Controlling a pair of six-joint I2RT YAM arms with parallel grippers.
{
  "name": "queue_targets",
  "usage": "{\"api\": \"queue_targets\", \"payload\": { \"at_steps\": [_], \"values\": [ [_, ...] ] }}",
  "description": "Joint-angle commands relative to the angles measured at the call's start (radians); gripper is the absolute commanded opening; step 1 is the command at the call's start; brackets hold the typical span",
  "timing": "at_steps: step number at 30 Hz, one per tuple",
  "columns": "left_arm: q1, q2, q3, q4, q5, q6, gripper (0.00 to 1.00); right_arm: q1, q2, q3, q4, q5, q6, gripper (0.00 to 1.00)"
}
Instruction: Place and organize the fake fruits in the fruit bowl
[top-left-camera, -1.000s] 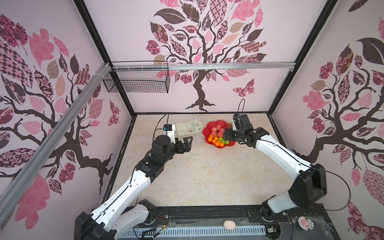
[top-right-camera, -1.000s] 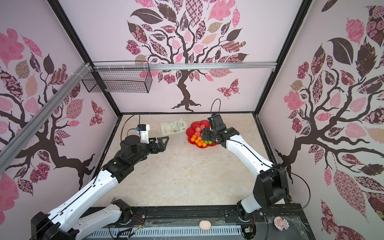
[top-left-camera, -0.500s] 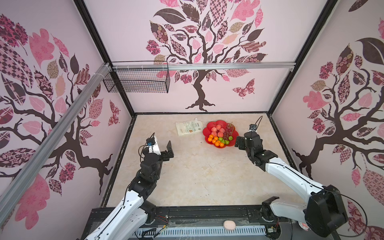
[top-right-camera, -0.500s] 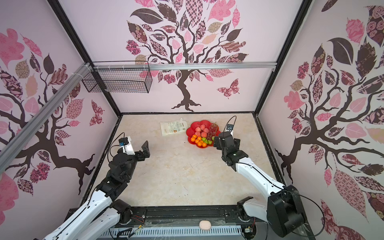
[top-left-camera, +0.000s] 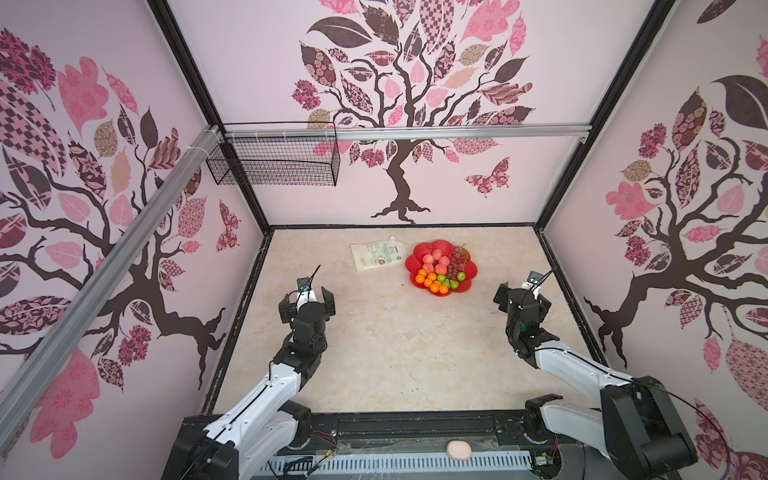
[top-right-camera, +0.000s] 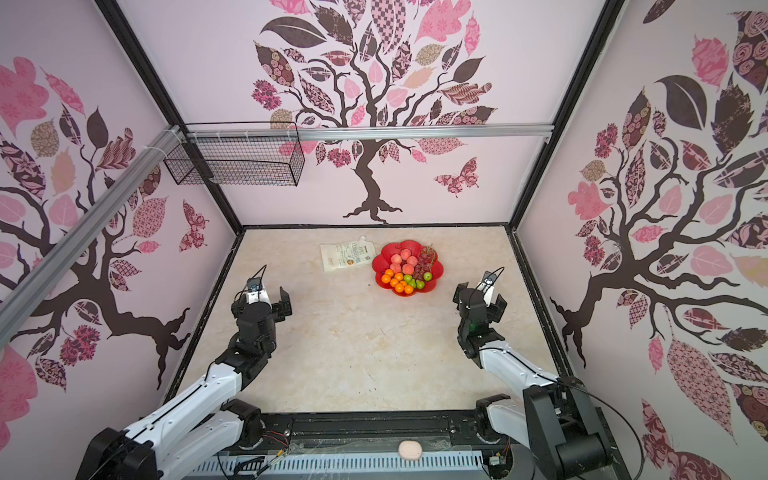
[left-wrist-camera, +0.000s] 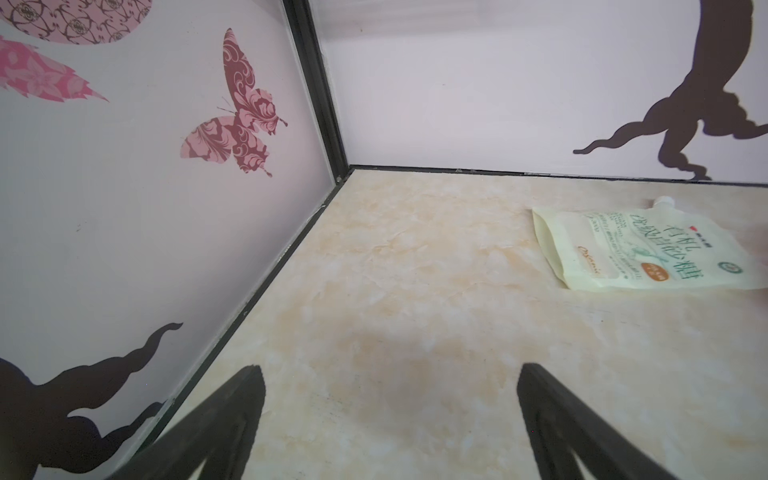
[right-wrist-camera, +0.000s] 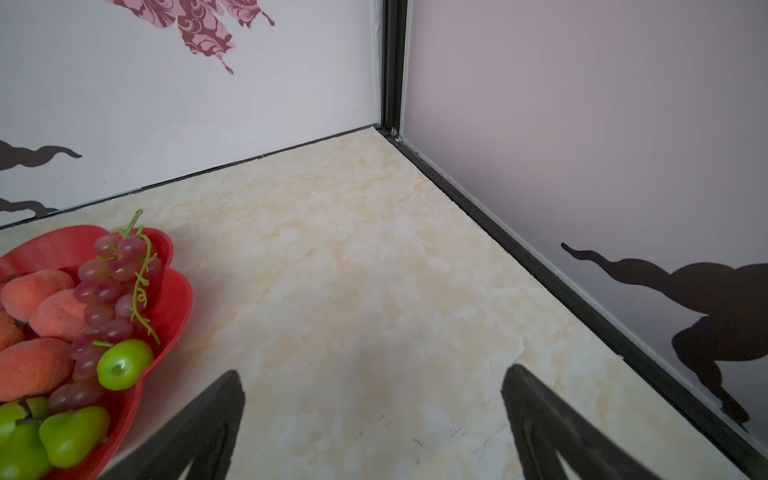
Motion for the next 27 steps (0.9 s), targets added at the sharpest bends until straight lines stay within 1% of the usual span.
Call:
{"api": "queue_targets", "payload": {
  "at_steps": [1,6,9,11,14,16,17,18,21,24,26,27],
  "values": [
    [0.017,0.054,-0.032,0.130,-0.042,0.048,0.99,-0.020,0.075,0.024,0.123,-0.007,-0.041,1.00],
    [0.038,0.150,-0.050,0.211,-0.026,0.058,0.99,-0.023,0.145,0.009,0.193,-0.114,-0.116,1.00],
    [0.086,0.211,-0.064,0.275,0.037,0.031,0.98,-0.028,0.190,-0.002,0.248,-0.138,-0.141,1.00],
    [0.112,0.259,-0.064,0.328,0.080,0.041,0.99,-0.035,0.216,-0.011,0.285,-0.175,-0.149,1.00],
    [0.148,0.337,-0.036,0.391,0.210,0.097,0.98,-0.044,0.252,-0.018,0.357,-0.215,-0.174,1.00],
    [0.176,0.389,-0.029,0.467,0.289,0.106,0.99,-0.061,0.273,-0.021,0.400,-0.273,-0.193,1.00],
    [0.195,0.409,-0.026,0.498,0.328,0.099,0.99,-0.071,0.286,-0.023,0.419,-0.294,-0.193,1.00],
    [0.232,0.438,-0.023,0.530,0.391,0.079,0.98,-0.078,0.301,-0.025,0.431,-0.302,-0.185,1.00],
    [0.306,0.544,-0.022,0.626,0.450,0.020,0.98,-0.105,0.332,-0.024,0.466,-0.326,-0.164,1.00],
    [0.337,0.608,-0.009,0.664,0.485,-0.004,0.99,-0.124,0.330,-0.033,0.470,-0.373,-0.152,1.00],
    [0.340,0.602,0.013,0.612,0.493,-0.004,0.98,-0.129,0.330,-0.070,0.533,-0.399,-0.155,1.00],
    [0.341,0.587,0.023,0.567,0.500,-0.003,0.99,-0.130,0.348,-0.102,0.600,-0.394,-0.155,1.00]
  ]
}}
